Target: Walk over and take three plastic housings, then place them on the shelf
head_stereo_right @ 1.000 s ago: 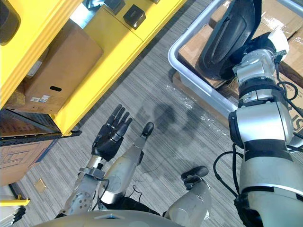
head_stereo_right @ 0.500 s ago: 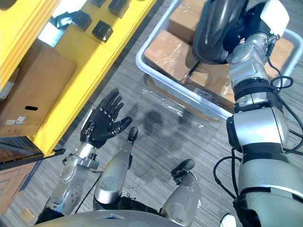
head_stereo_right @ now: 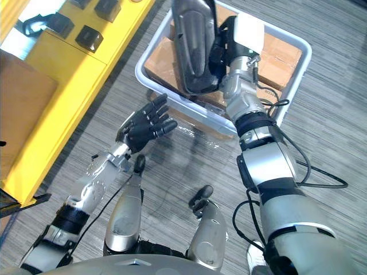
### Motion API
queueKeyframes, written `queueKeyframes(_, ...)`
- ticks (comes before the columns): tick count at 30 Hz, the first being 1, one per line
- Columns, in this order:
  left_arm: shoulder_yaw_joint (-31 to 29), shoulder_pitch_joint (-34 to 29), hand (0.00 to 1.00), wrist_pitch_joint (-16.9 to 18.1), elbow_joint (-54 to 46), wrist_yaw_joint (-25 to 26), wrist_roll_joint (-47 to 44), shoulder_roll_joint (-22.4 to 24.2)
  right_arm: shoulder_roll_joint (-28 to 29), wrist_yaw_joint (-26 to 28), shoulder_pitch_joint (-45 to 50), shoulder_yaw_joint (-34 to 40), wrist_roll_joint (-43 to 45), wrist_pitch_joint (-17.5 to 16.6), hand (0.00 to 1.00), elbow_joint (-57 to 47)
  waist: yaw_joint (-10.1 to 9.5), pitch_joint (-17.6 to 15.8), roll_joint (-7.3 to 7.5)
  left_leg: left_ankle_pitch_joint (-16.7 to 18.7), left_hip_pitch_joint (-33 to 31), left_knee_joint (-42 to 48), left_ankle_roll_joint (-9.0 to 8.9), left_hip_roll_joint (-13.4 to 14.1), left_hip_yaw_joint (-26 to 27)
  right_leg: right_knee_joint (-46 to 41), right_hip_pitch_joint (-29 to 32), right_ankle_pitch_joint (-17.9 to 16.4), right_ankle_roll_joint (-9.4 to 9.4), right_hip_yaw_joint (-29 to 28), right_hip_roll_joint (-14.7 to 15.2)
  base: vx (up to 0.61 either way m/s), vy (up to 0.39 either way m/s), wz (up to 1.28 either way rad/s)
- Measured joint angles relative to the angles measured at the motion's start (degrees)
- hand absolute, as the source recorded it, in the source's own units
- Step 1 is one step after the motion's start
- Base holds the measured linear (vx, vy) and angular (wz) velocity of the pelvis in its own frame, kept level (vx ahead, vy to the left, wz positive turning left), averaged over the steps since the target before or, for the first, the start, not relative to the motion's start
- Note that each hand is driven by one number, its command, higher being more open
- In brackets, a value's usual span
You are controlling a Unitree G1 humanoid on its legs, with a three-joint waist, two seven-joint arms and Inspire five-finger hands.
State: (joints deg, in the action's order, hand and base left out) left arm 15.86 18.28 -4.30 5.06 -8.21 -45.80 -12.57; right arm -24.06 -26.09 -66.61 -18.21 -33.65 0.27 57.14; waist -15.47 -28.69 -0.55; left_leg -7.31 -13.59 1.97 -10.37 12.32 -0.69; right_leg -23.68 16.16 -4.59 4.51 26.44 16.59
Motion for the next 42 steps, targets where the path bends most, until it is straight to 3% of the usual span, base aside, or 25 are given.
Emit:
queueKeyframes(6,-0.7,2.6,1.00,0.3,0.0,1.2,-8.0,0.4,2.8,-4.2,2.2,0.3,-1.8,-1.9,0.00,-2.0,-0.13,-0.1,1.56,1.2,-0.2,1.7,-0.52,1.1,0.7,1.9,-0.4,0.5,-0.19,-1.3,-1.8,0.01,-0.023,-0.12)
queueKeyframes(11,-0.9,3.4,1.00,1.1,0.9,6.5,-8.0,0.4,6.6,-6.4,5.2,2.0,-1.6,-2.0,0.00,-4.2,0.11,0.1,3.32,2.4,-0.4,3.6,-0.82,2.3,1.4,4.5,-1.5,1.8,-0.38,-1.9,-3.6,-0.01,-0.013,-0.13)
queueKeyframes(20,-0.1,9.3,1.00,5.0,6.4,13.3,-7.5,0.7,11.5,-6.5,7.5,-1.0,-2.2,-4.2,0.00,-8.4,0.34,0.1,3.85,2.5,-0.4,3.9,-0.75,2.7,1.9,7.1,-2.2,3.6,-0.37,-3.0,-4.9,0.00,0.001,-0.04)
queueKeyframes(23,-0.2,11.3,1.00,5.9,8.4,15.1,-6.4,0.7,13.5,-6.6,7.5,-2.0,-4.3,-4.7,0.00,-8.5,0.15,0.3,4.97,2.6,-0.3,3.9,-0.76,3.1,1.9,9.4,-3.1,4.7,-0.43,-3.2,-5.8,0.00,0.002,-0.01)
queueKeyframes(29,-0.4,11.3,1.00,6.8,10.8,16.2,-5.3,0.7,14.0,-7.2,7.7,-2.6,-5.2,-4.7,0.00,-8.6,0.14,1.1,6.97,2.6,-0.3,3.9,-0.73,3.4,2.3,13.3,-4.5,6.8,-0.26,-3.7,-6.9,-0.01,0.010,-0.04)
queueKeyframes(35,-2.3,11.3,1.00,6.9,13.0,18.1,-5.2,0.5,13.7,-9.3,9.6,-2.7,-6.5,-4.7,0.00,-10.4,0.21,1.4,7.62,2.8,-0.2,4.1,-0.67,3.7,3.2,17.2,-5.6,9.3,-0.44,-4.7,-8.0,-0.01,0.019,-0.09)
queueKeyframes(36,-3.0,11.3,0.00,6.9,13.5,18.3,-5.2,0.5,13.7,-9.4,9.6,-3.0,-6.6,-4.7,0.00,-10.5,0.33,1.5,7.76,2.8,-0.2,4.2,-0.72,3.9,3.3,17.8,-5.8,9.7,-0.55,-4.8,-8.3,-0.01,0.011,-0.11)
queueKeyframes(42,-4.0,11.3,0.00,7.0,14.2,19.3,-2.8,0.4,13.8,-11.0,10.1,-3.6,-6.5,-5.0,0.00,-10.9,0.45,1.8,8.21,3.8,-0.3,5.7,-0.99,4.5,3.5,19.7,-6.9,10.6,-0.62,-5.1,-9.2,0.00,0.002,-0.04)
